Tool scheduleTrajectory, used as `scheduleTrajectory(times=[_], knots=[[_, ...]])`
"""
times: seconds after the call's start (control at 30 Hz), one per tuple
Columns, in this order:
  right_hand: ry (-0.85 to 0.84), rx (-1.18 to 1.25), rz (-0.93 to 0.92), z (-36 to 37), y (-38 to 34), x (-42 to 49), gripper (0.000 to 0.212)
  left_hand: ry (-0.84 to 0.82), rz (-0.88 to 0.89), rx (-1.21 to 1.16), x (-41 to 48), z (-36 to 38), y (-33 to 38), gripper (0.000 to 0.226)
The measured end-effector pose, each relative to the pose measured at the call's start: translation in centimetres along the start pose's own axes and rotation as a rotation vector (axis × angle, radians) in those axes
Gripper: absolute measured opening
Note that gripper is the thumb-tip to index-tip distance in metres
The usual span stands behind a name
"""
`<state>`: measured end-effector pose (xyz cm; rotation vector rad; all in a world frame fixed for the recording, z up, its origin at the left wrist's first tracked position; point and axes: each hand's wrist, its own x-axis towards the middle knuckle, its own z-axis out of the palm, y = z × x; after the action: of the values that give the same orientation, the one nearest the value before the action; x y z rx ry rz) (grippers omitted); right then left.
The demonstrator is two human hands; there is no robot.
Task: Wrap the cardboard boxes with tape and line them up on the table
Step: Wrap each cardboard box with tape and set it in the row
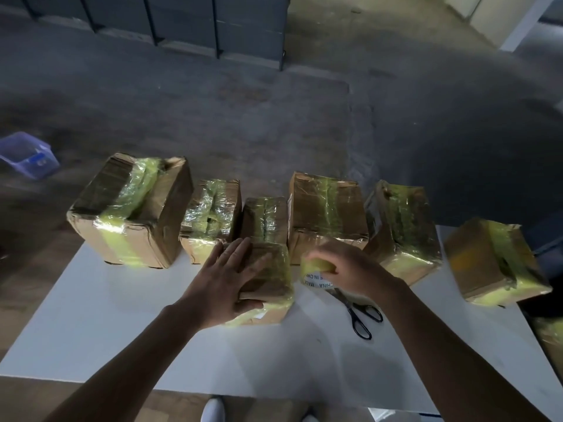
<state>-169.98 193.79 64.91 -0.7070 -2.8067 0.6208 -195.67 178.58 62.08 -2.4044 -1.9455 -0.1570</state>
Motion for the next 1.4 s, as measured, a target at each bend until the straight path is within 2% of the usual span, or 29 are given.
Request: scheduleTrajectory(times=[0.07, 0.17, 0.27, 0.37, 0.43, 0.5, 0.6, 0.73, 0.8, 1.0, 1.1, 1.17, 1.23, 1.3, 1.37, 1.4], knots=[[-0.045, -0.040, -0.019, 1.3, 0.2, 0.2, 0.037, -0.011, 0.003, 0.009, -0.1, -0.1, -0.1, 0.079], [-0.079, -0.033, -0.003, 3.8, 0.1, 0.6, 0.035, -0.030, 0.005, 0.022, -0.3, -0.4, -0.1, 0.079], [-0.047, -0.022, 0.038, 5.0, 0.0, 1.5, 0.038, -0.055, 0.011, 0.035, 0.7, -1.1, 0.5, 0.083], [-0.026, -0.028, -0.001, 5.5, -0.3, 2.0, 0.042, -0.128, 0.002, 0.013, 2.6, -1.4, 1.8, 0.096], [0.009, 0.111, 0.052, 6.0, -0.5, 1.3, 0.050, -0.150, -0.023, 0.018, 3.0, -1.0, 2.1, 0.100], [0.081, 0.281, 0.153, 6.4, -0.4, 0.3, 0.057, -0.110, -0.005, 0.023, 2.7, -0.8, 1.6, 0.092], [0.081, 0.374, 0.253, 7.1, 0.1, -0.9, 0.058, -0.078, 0.019, 0.014, 2.4, -1.0, 1.0, 0.085], [0.090, 0.160, 0.219, 7.2, 1.1, -1.6, 0.061, -0.075, 0.034, 0.026, 2.4, -0.7, 1.4, 0.083], [0.041, 0.072, 0.190, 7.2, 1.6, -2.2, 0.062, -0.072, 0.049, 0.031, 2.4, -0.6, 1.6, 0.083], [0.007, -0.045, 0.127, 9.1, 0.3, -1.0, 0.067, -0.108, 0.055, 0.011, 2.8, -0.7, 1.4, 0.082], [-0.077, -0.114, 0.161, 9.0, 0.3, 0.0, 0.069, -0.188, 0.051, 0.027, 2.9, -0.9, 1.0, 0.085], [-0.093, 0.061, 0.265, 8.5, 0.4, -0.4, 0.069, -0.246, 0.017, -0.046, 3.6, -1.3, 0.7, 0.085], [0.006, 0.338, 0.427, 8.0, 0.7, -1.1, 0.061, -0.327, -0.045, -0.300, 4.7, -1.5, 0.1, 0.081], [0.148, 0.602, 0.583, 7.9, 0.8, -1.7, 0.043, -0.457, -0.122, -0.615, 5.8, -1.5, -0.7, 0.076], [0.144, 0.736, 0.723, 8.2, 0.7, -1.9, 0.033, -0.536, -0.176, -0.841, 6.7, -0.8, -1.1, 0.061], [0.110, 0.788, 0.782, 8.6, 0.7, -1.9, 0.034, -0.531, -0.183, -0.857, 7.2, -0.4, -1.3, 0.049]])
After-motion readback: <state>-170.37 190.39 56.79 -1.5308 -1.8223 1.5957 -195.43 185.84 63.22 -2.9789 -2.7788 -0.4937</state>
